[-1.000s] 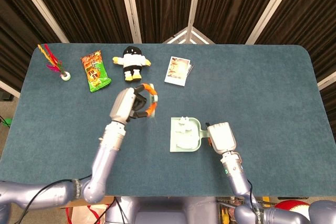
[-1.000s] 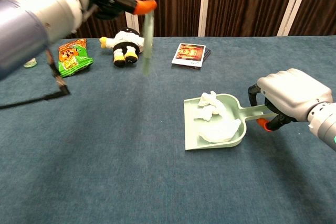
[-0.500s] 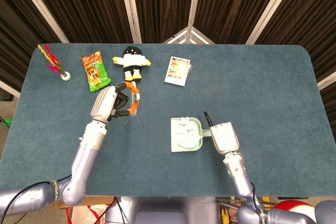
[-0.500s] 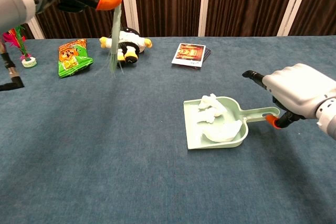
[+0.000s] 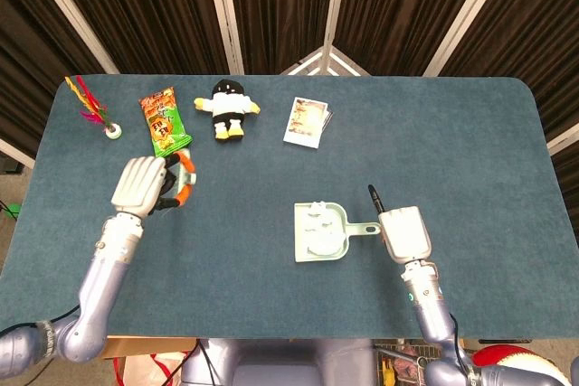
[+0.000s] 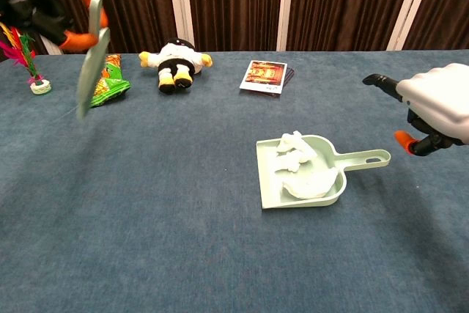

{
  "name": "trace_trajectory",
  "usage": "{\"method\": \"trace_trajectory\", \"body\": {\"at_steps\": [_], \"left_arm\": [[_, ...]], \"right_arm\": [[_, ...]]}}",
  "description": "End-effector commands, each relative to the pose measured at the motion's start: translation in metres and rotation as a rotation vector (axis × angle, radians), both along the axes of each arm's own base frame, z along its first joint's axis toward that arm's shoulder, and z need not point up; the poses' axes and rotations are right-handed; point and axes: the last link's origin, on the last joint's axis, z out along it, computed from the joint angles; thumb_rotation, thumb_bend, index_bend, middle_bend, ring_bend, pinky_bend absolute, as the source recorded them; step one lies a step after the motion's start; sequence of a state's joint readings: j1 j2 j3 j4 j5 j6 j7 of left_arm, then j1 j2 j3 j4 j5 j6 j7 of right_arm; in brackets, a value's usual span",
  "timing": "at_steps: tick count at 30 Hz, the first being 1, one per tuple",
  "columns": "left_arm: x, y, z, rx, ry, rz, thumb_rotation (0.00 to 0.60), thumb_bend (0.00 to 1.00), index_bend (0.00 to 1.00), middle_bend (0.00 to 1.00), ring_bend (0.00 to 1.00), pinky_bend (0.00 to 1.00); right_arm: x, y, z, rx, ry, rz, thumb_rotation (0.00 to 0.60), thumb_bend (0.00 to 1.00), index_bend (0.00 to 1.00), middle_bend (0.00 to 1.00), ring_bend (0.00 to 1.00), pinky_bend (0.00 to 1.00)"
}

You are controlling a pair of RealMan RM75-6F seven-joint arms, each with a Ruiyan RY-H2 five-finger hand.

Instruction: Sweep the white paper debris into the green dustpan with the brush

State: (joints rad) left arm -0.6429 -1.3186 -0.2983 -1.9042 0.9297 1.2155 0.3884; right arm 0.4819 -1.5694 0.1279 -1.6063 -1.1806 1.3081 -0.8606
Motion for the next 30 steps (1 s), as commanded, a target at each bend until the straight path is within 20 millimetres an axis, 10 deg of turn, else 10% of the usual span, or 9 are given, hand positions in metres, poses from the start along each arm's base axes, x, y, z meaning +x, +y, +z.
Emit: {"method": "trace_trajectory", "body": {"at_steps": [1,13,17,23,28,30], "left_arm": [[-0.017,-0.009,-0.006,-0.062,0.083,0.044,0.600,0.56,0.77,1.00,1.00,1.00],[-0.028,-0.019,-0.050,-0.151,0.234,0.160,0.600,0.51,0.72,0.97,0.95,1.00],[-0.011,-0.024,-0.065,-0.157,0.185,0.123,0.600,0.33,0.46,0.67,0.78,0.93],[0.019,-0.034,-0.074,-0.168,0.160,0.060,0.600,0.03,0.05,0.08,0.27,0.45],[0.031,-0.039,-0.067,-0.133,0.132,0.016,0.600,0.00,0.00,0.00,0.16,0.34],[0.030,-0.041,-0.061,-0.096,0.143,-0.001,0.600,0.00,0.00,0.00,0.15,0.32]], "right_arm": [[0.001,0.002,0.004,-0.003,-0.006,0.003,0.600,0.48,0.00,0.93,0.93,0.86],[0.000,0.007,0.009,-0.004,-0.017,0.011,0.600,0.48,0.00,0.93,0.93,0.86],[0.000,0.007,0.011,-0.009,-0.018,0.016,0.600,0.49,0.00,0.93,0.93,0.86],[-0.002,0.006,0.016,-0.019,-0.016,0.013,0.600,0.49,0.00,0.89,0.91,0.84],[-0.005,0.005,0.023,-0.031,-0.017,0.007,0.600,0.46,0.00,0.74,0.77,0.71],[-0.007,0.005,0.028,-0.038,-0.015,0.007,0.600,0.42,0.00,0.54,0.56,0.54]]}}
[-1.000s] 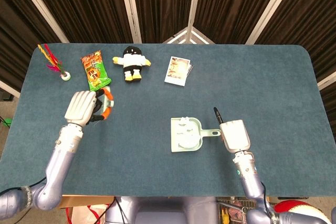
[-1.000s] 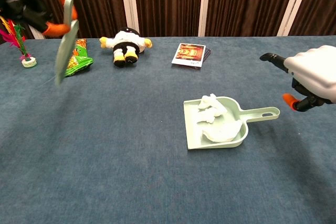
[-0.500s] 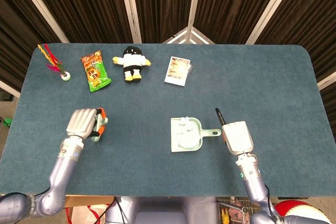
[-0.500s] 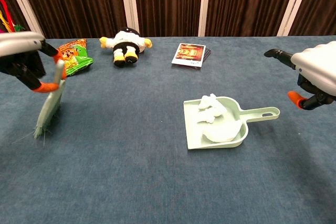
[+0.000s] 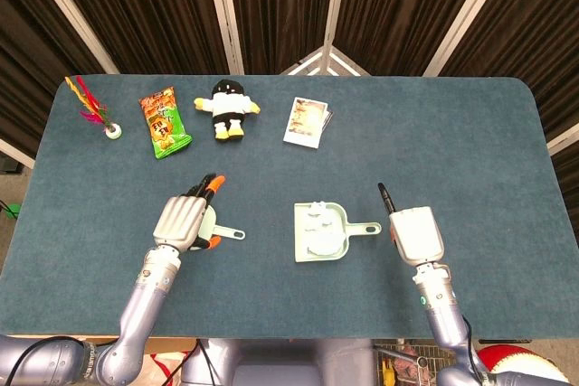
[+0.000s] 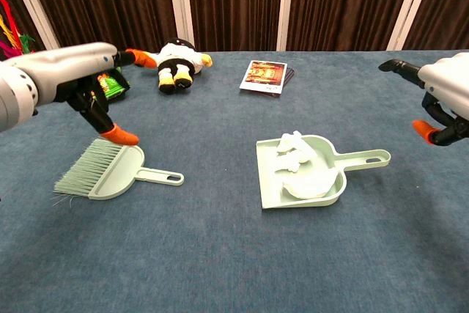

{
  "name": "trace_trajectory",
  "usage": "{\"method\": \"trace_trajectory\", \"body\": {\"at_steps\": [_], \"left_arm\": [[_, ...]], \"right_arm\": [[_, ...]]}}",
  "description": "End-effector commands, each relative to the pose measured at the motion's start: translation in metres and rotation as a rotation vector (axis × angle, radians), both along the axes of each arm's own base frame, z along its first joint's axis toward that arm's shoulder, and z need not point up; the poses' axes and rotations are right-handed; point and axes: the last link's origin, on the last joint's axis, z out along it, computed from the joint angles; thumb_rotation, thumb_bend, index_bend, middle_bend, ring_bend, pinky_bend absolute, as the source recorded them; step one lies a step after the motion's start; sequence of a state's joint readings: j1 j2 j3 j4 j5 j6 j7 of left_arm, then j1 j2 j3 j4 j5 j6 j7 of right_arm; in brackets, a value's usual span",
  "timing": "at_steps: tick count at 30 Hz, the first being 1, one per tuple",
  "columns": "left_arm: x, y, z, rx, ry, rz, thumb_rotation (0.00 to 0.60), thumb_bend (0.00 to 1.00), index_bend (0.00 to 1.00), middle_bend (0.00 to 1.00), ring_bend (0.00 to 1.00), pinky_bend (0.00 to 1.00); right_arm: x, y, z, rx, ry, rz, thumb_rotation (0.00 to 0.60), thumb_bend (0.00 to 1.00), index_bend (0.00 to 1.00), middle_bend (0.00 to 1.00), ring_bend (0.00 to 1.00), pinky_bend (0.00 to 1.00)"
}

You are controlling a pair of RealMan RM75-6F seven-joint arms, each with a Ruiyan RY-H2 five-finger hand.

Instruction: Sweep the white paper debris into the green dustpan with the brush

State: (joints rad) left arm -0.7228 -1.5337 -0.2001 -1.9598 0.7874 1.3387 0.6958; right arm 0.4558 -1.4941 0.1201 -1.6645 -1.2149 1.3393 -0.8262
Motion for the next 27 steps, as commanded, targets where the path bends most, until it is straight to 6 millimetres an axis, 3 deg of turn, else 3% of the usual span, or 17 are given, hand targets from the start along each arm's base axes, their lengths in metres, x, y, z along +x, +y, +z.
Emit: {"method": "trace_trajectory", "body": {"at_steps": [1,3,6,8,13,18,27], "left_arm": [[0.001,-0.004,0.012,0.064,0.008,-0.042,0.600,0.00,0.00,0.00,0.14,0.32],[-0.006,-0.006,0.022,0.105,0.018,-0.061,0.600,0.00,0.00,0.00,0.13,0.31],[-0.022,-0.011,0.041,0.165,0.036,-0.068,0.600,0.00,0.00,0.00,0.10,0.28],[-0.038,-0.016,0.057,0.212,0.039,-0.061,0.600,0.00,0.00,0.00,0.05,0.22],[-0.078,-0.040,0.092,0.247,0.034,0.005,0.600,0.00,0.00,0.00,0.00,0.08],[-0.116,-0.077,0.119,0.251,0.103,0.003,0.600,0.00,0.00,0.00,0.00,0.01],[-0.173,-0.138,0.125,0.216,0.147,0.071,0.600,0.00,0.00,0.00,0.00,0.00]], "right_arm": [[-0.002,0.000,0.007,-0.012,-0.003,-0.001,0.600,0.41,0.00,0.49,0.50,0.48],[-0.005,0.000,0.014,-0.020,-0.009,-0.008,0.600,0.39,0.00,0.28,0.24,0.24],[-0.011,0.000,0.024,-0.022,-0.035,-0.034,0.600,0.37,0.00,0.10,0.06,0.09],[-0.017,0.001,0.035,-0.026,-0.057,-0.048,0.600,0.35,0.00,0.03,0.01,0.06],[-0.035,0.012,0.066,-0.042,-0.139,-0.084,0.600,0.32,0.00,0.00,0.00,0.00],[-0.059,0.046,0.095,-0.042,-0.250,-0.120,0.600,0.25,0.00,0.00,0.00,0.00],[-0.091,0.107,0.123,-0.056,-0.239,-0.111,0.600,0.24,0.00,0.00,0.00,0.00]]}}
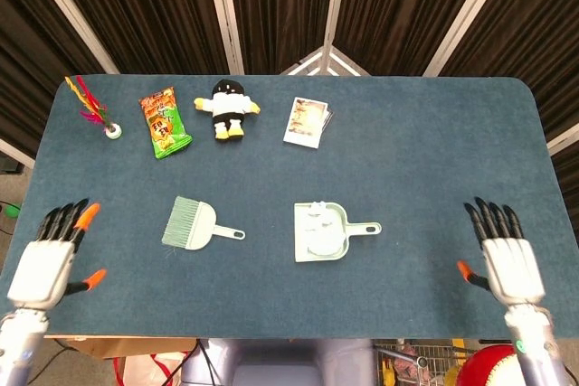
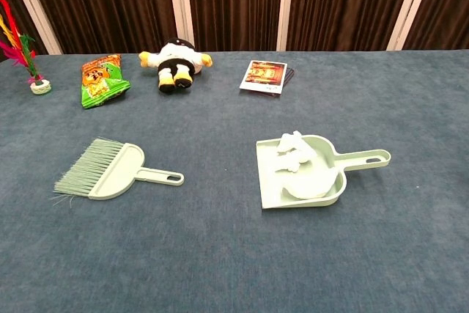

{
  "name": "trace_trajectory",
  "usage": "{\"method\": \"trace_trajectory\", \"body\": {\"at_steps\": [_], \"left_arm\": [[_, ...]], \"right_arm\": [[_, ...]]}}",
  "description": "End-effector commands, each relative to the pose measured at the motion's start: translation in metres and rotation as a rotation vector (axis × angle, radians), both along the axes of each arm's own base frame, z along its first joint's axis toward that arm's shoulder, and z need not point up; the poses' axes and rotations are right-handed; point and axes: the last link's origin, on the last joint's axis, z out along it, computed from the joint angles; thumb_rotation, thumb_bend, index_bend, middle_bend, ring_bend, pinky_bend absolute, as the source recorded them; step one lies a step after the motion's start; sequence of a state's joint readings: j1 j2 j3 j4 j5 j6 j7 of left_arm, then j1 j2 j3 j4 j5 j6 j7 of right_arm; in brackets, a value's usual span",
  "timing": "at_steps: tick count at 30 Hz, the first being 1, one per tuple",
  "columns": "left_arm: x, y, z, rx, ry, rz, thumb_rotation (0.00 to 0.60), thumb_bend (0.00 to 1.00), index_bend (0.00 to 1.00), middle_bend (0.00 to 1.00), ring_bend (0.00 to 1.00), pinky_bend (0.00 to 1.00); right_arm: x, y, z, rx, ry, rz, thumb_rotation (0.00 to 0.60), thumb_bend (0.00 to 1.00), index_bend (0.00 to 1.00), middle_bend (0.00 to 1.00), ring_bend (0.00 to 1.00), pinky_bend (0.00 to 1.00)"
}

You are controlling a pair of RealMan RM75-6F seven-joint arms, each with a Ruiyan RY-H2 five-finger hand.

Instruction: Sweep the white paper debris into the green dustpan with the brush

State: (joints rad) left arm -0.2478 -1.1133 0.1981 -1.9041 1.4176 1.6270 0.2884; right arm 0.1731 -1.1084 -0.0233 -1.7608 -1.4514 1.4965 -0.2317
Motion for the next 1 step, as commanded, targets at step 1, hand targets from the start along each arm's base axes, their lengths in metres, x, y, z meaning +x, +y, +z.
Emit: {"method": "trace_trajectory", "body": {"at_steps": [1], "left_arm": [[-0.0246,-0.0245,0.0049,-0.004,0.003,0.038,0.600,0.00,0.00,0.00,0.00,0.00]], "right_arm": [[-0.0143,0.0256,0.0153,-0.017,0.041,0.011,0.600,0.24,0.00,0.00,0.00,0.00]]}}
